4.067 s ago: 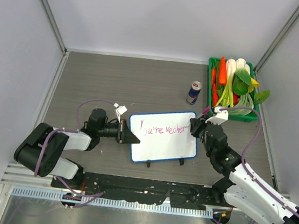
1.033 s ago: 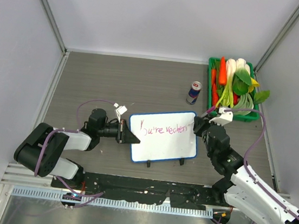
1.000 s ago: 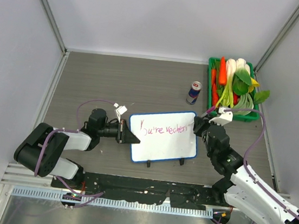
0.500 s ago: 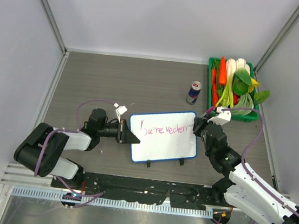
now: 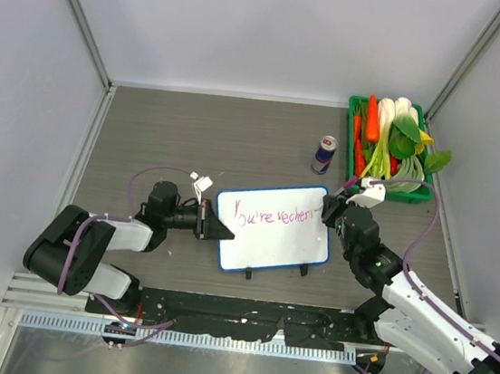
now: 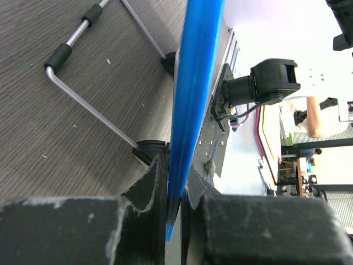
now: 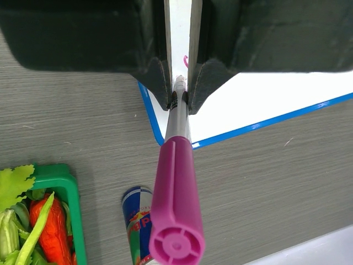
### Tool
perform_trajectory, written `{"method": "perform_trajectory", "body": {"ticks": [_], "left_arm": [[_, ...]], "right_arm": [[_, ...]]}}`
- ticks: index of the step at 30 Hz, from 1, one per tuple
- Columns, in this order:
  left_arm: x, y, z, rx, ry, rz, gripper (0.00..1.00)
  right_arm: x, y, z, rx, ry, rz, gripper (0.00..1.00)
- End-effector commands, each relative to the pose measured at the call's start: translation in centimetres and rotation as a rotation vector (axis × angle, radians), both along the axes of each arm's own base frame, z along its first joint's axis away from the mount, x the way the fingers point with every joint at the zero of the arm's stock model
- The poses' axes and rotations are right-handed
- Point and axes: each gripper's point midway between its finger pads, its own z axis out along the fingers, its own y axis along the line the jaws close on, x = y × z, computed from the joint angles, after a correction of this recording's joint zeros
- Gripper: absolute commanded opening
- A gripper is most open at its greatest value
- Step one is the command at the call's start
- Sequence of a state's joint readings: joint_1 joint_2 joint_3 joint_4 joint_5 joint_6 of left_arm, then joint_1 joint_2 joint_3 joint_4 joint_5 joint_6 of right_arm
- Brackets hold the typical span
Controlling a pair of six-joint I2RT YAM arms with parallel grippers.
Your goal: Write a sentence on the whiteboard
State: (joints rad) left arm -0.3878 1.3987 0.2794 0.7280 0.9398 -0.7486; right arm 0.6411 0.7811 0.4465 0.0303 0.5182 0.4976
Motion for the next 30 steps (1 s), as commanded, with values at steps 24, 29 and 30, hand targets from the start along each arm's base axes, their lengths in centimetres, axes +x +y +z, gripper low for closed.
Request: {"method": "perform_trajectory", "body": {"ticks": [24,29,30], "left_arm": [[0.4,0.6,-2.1,0.07,0.066,0.065,0.0],[0.4,0.5,-2.1,0.07,0.066,0.064,0.0],[0.5,0.6,-2.2,0.07,0.069,0.065,0.0]], "right_arm": [[-1.7,-0.8,-1.9,-0.023,0.055,0.016,0.01],[-1.8,0.0,-1.8,-0.002,0.053,0.059,0.01],[-1.9,0.2,-1.8,0.004,0.051,0.068,0.01]]}}
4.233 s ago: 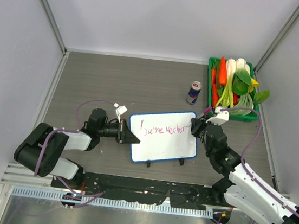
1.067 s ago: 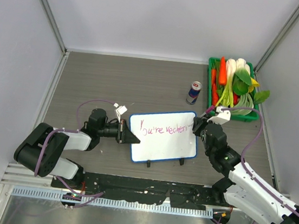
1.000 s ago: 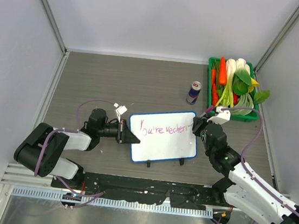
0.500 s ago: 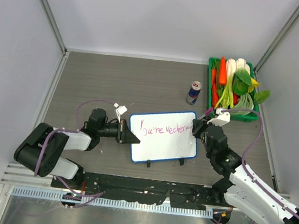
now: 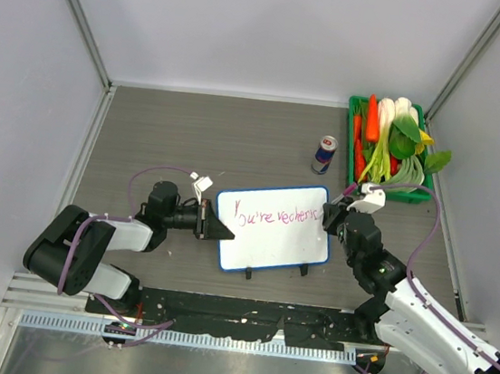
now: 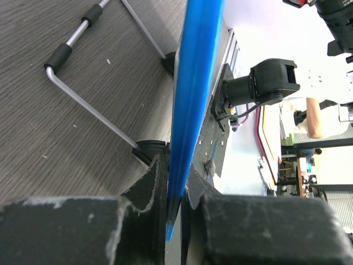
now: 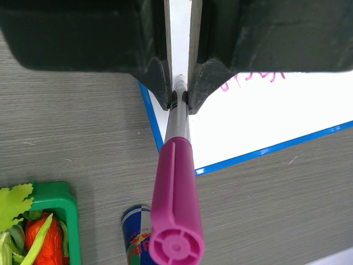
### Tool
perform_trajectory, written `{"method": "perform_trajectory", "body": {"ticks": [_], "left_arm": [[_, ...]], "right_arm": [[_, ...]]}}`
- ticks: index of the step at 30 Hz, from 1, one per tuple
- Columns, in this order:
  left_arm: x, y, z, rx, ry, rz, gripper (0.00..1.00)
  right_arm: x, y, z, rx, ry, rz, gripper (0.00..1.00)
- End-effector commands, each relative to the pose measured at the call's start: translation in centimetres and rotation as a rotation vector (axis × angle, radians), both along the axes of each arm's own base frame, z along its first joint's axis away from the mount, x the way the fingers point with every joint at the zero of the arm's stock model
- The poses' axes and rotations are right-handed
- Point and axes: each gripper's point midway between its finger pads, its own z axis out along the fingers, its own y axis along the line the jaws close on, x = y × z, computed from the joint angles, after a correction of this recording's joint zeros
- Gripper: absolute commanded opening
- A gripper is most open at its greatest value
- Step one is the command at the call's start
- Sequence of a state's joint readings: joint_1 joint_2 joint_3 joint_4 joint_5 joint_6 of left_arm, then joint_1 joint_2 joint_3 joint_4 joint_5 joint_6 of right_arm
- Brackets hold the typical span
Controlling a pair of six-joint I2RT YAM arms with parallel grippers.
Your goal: Write a sentence on the whiteboard
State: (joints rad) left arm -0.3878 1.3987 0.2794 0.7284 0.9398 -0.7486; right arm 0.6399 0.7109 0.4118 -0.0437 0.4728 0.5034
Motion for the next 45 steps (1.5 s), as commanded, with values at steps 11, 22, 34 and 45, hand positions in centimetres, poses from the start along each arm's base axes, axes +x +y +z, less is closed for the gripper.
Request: {"method": "perform_trajectory", "body": {"ticks": [11,22,34,45], "left_arm": [[0.4,0.6,-2.2,0.069,0.069,0.064,0.0],[0.5,0.5,-2.1,0.068,0.067,0.063,0.0],[0.4,0.6,-2.2,0.068,0.07,0.063,0.0],[0.5,0.6,-2.1,0.068,0.068,0.066,0.0]], "right_arm": [[0.3,1.5,1.6,0.097,-0.041,0.038,0.01],[-0.6,-0.4,4.8,0.131,-0.127,-0.011,0.02],[0.3,-1.2,2.4,0.061,-0.071,-0.052,0.01],[0.8,-0.6,3.0,0.089,-0.096,-0.033,0.01]]}}
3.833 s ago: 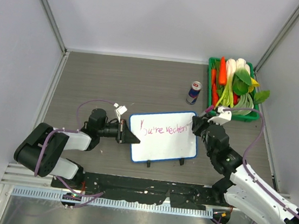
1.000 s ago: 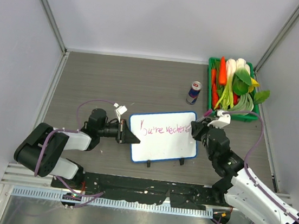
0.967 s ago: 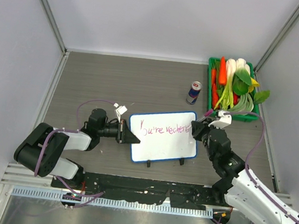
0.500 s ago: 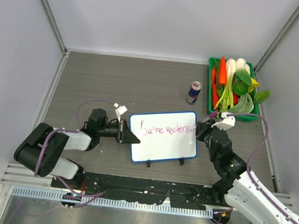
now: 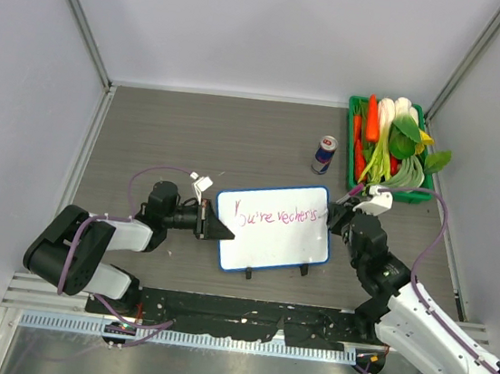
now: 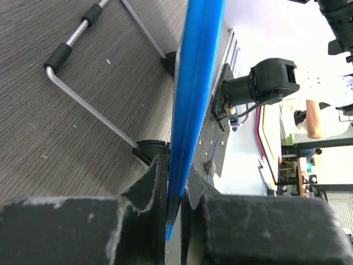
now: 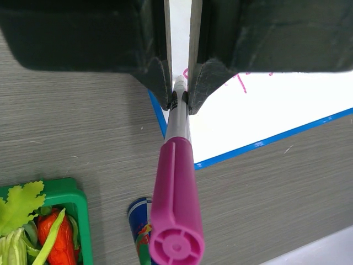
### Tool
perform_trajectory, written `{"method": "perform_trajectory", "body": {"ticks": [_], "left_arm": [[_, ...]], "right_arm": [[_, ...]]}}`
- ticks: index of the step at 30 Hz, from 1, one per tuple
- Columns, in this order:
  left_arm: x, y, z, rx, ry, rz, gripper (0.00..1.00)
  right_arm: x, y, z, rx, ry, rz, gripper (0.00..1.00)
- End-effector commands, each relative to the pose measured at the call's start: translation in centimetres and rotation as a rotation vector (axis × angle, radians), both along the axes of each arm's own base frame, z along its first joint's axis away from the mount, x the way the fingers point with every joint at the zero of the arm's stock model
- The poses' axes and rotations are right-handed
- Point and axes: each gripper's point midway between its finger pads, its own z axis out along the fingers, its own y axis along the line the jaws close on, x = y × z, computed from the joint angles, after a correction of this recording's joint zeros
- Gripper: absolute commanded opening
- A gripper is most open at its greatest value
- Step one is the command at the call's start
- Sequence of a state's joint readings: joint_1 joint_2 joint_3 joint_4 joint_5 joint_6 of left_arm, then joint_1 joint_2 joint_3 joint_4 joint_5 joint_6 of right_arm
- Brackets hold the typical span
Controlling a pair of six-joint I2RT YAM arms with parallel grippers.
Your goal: Write a sentence on the whiteboard
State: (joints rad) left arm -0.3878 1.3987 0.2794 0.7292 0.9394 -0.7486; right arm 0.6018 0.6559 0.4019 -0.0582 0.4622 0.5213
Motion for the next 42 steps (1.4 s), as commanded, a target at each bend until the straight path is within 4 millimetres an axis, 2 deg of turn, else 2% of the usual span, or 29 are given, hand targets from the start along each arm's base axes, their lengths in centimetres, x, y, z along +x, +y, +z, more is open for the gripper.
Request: {"method": "perform_trajectory", "body": {"ticks": [1,9,26,31,38,42], "left_arm": [[0.4,0.5,-2.2,0.068,0.069,0.061,0.0],[0.4,0.6,-2.1,0.067,0.068,0.063,0.0],[0.4,0.6,-2.2,0.069,0.07,0.064,0.0],[0.5,0.6,-2.1,0.068,0.067,0.066,0.0],[0.4,0.5,-2.1,0.068,0.069,0.063,0.0],[0.4,0.5,-2.2,0.067,0.071,0.061,0.0]], "right_arm": [[1.0,0.5,2.4,0.051,-0.077,-0.004,0.01],[1.5,0.5,1.4,0.037,-0.055,-0.019,0.02],[1.1,-2.1,-0.2,-0.028,-0.004,-0.112,0.02],[1.3,-1.9,0.5,-0.019,-0.01,-0.106,0.02],[0.9,-0.8,3.9,0.04,-0.076,-0.041,0.01],[0.9,0.2,5.1,0.055,-0.086,0.014,0.01]]}}
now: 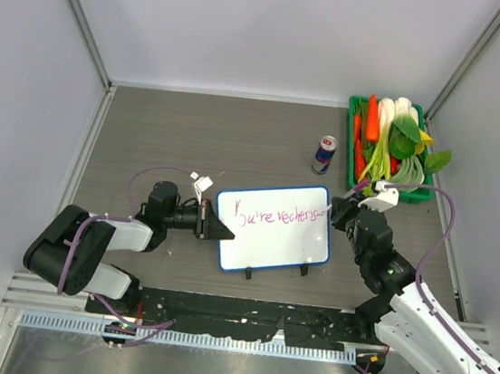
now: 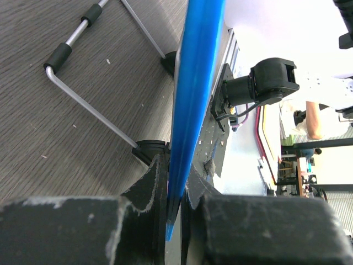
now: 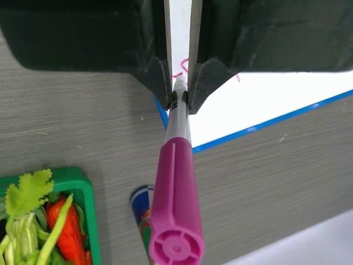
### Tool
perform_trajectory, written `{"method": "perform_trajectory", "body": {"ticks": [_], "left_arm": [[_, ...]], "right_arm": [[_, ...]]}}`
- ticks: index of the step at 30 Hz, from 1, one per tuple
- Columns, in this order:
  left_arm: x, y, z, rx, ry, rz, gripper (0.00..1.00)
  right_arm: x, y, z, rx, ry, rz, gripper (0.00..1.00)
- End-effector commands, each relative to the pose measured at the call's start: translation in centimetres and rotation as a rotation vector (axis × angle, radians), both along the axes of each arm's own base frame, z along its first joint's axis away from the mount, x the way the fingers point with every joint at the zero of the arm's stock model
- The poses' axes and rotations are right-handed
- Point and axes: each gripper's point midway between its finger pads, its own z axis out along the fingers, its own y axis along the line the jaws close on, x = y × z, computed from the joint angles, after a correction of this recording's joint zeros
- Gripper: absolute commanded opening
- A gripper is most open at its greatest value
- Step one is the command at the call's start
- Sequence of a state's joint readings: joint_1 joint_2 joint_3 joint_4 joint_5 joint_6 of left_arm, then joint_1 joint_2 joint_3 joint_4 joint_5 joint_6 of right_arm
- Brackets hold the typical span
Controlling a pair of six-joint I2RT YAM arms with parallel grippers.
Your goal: Write a sentence on the whiteboard
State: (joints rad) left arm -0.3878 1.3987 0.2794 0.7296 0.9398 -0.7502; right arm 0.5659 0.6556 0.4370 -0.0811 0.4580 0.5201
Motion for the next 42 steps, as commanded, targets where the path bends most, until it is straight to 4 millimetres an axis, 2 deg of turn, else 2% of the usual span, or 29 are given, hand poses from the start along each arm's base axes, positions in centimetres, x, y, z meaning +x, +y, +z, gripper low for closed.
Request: {"method": "perform_trajectory", "body": {"ticks": [1,6,10,11,15,20,23,29,35,42], "left_arm": [[0.5,0.5,-2.2,0.068,0.068,0.063,0.0],[0.5,0.6,-2.2,0.069,0.067,0.066,0.0],[0.4,0.6,-2.2,0.069,0.069,0.064,0.0],[0.5,0.6,-2.1,0.067,0.065,0.064,0.0],[0.4,0.6,-2.2,0.07,0.072,0.063,0.0],[0.4,0.5,-2.1,0.067,0.067,0.061,0.0],[0.4,0.5,-2.1,0.066,0.07,0.059,0.0],[0.4,0.5,-2.0,0.062,0.066,0.058,0.0],[0.4,0.5,-2.0,0.061,0.068,0.057,0.0],[0.3,0.5,-2.0,0.061,0.068,0.056,0.0]], "right_arm": [[0.5,1.5,4.2,0.05,-0.078,0.069,0.02],[0.6,3.6,4.6,0.063,-0.078,0.146,0.01],[0.0,6.2,4.6,0.031,-0.073,0.204,0.01],[0.1,6.8,5.6,0.044,-0.105,0.206,0.01],[-1.5,10.3,6.5,0.007,-0.137,0.27,0.01],[-3.5,14.9,6.0,-0.004,-0.165,0.357,0.01],[-4.3,17.2,5.2,0.011,-0.165,0.398,0.01],[-5.5,20.7,5.2,0.078,-0.192,0.449,0.01],[-6.0,23.0,3.8,0.084,-0.171,0.484,0.01],[-6.0,23.7,2.8,0.074,-0.153,0.494,0.01]]}}
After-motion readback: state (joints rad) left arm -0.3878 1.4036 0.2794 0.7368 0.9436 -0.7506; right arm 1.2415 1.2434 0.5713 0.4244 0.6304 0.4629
